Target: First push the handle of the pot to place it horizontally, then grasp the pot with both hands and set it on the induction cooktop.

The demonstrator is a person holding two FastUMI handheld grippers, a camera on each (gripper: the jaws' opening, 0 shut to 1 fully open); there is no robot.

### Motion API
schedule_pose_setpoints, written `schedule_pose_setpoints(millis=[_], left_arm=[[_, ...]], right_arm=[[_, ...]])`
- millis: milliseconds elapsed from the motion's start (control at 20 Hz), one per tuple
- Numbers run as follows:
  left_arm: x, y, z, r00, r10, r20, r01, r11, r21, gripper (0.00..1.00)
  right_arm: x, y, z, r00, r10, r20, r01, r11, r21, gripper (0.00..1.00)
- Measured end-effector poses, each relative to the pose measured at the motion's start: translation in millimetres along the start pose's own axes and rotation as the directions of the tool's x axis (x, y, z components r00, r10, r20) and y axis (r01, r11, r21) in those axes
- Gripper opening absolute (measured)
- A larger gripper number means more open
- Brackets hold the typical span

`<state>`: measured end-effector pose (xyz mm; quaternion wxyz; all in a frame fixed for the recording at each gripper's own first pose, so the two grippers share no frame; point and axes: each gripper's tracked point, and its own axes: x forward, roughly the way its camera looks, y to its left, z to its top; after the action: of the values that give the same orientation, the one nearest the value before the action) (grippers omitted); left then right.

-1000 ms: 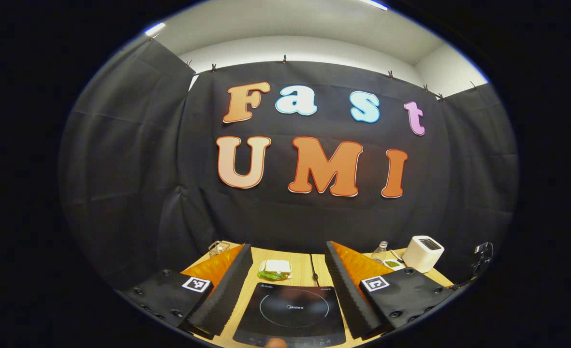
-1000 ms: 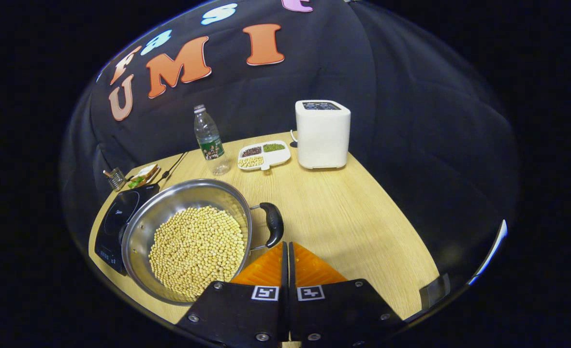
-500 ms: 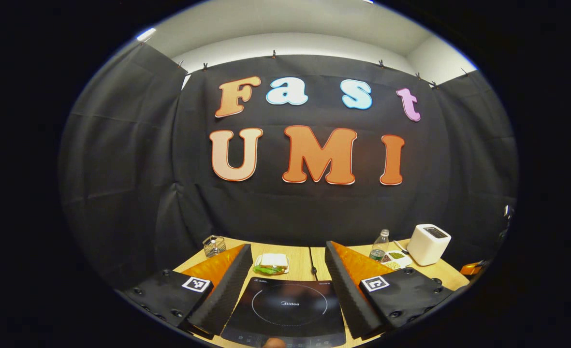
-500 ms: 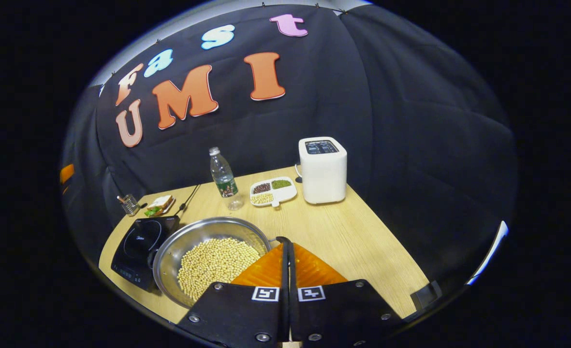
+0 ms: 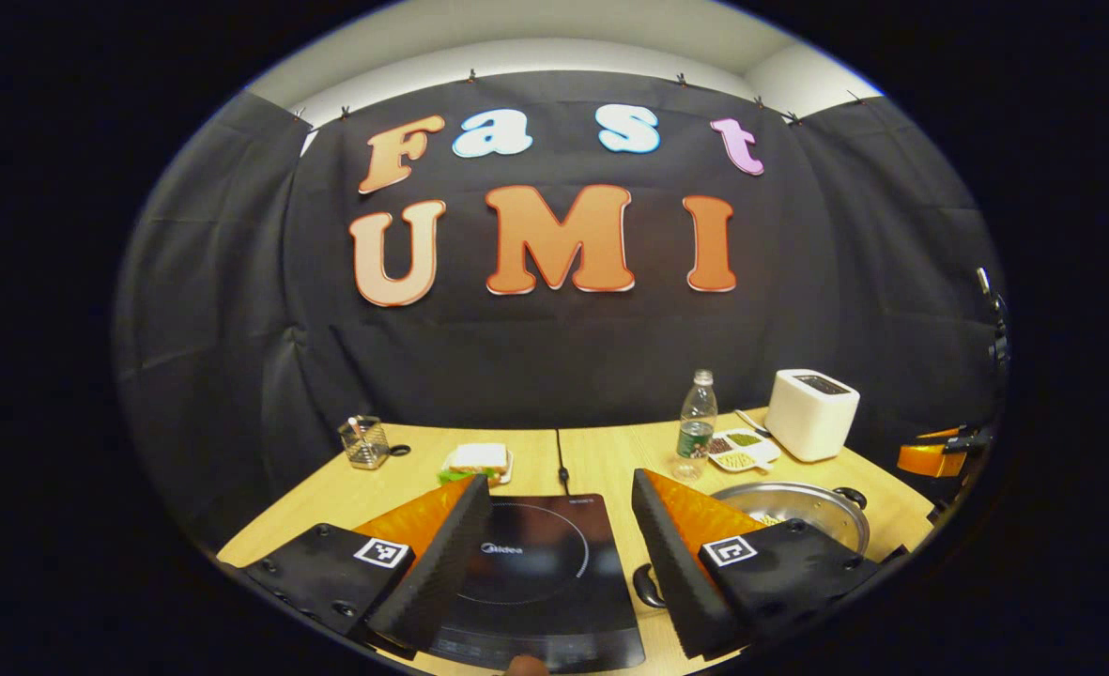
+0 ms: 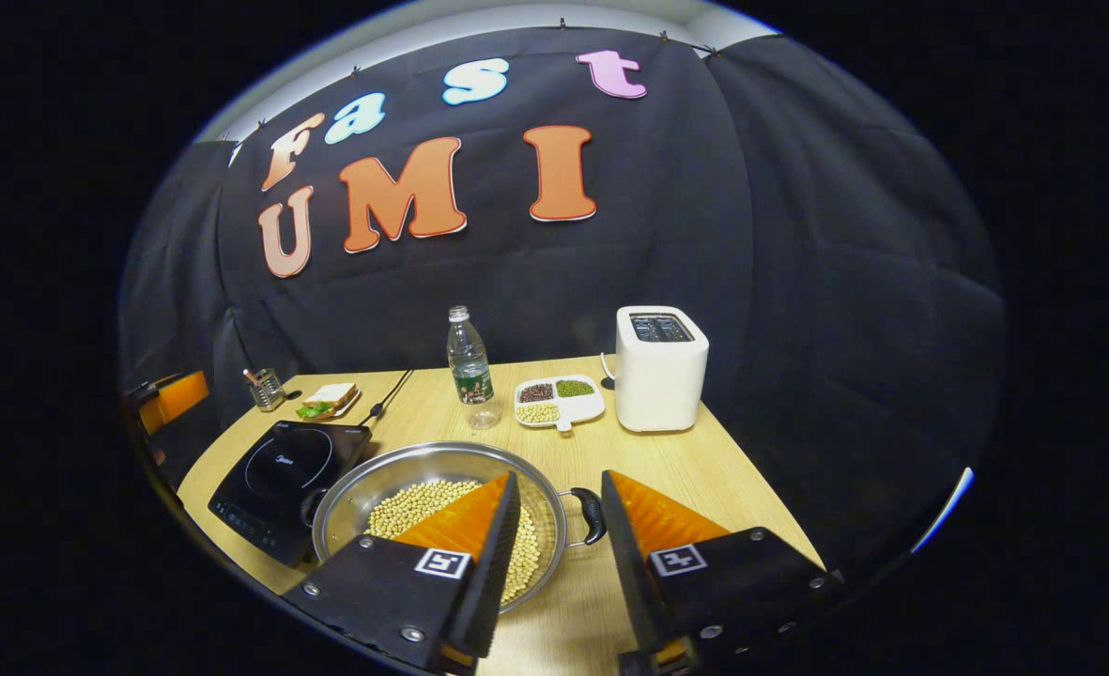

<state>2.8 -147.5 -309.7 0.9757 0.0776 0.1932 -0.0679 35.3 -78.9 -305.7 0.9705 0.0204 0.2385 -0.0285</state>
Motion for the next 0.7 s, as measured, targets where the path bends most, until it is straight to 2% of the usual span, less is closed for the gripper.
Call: schedule_pose_setpoints(millis=[50,100,150,350,700], left_arm=[[2,-9,-13,0.999,-0.017,-0.027,0.017,1.000,-0.003,0.98],[3,-17,-25,0.998,-0.030,-0.052,0.030,1.000,-0.008,0.98],[6,-23,-35,0.996,-0.041,-0.074,0.041,0.999,-0.012,0.98],[15,-47,-75,0.985,-0.072,-0.156,0.069,0.997,-0.027,0.99],[28,-62,-134,0.952,-0.066,-0.298,0.062,0.998,-0.023,0.99]], right_arm=[[3,-1,-3,1.000,-0.003,-0.005,0.003,1.000,-0.002,0.66],[5,-1,-5,1.000,-0.007,-0.008,0.007,1.000,-0.005,0.70],[11,-1,-8,1.000,-0.011,-0.011,0.011,1.000,-0.009,0.79],[29,-4,-22,0.999,-0.031,-0.032,0.029,0.999,-0.041,0.93],[60,-14,-57,0.993,-0.058,-0.106,0.051,0.996,-0.068,0.94]])
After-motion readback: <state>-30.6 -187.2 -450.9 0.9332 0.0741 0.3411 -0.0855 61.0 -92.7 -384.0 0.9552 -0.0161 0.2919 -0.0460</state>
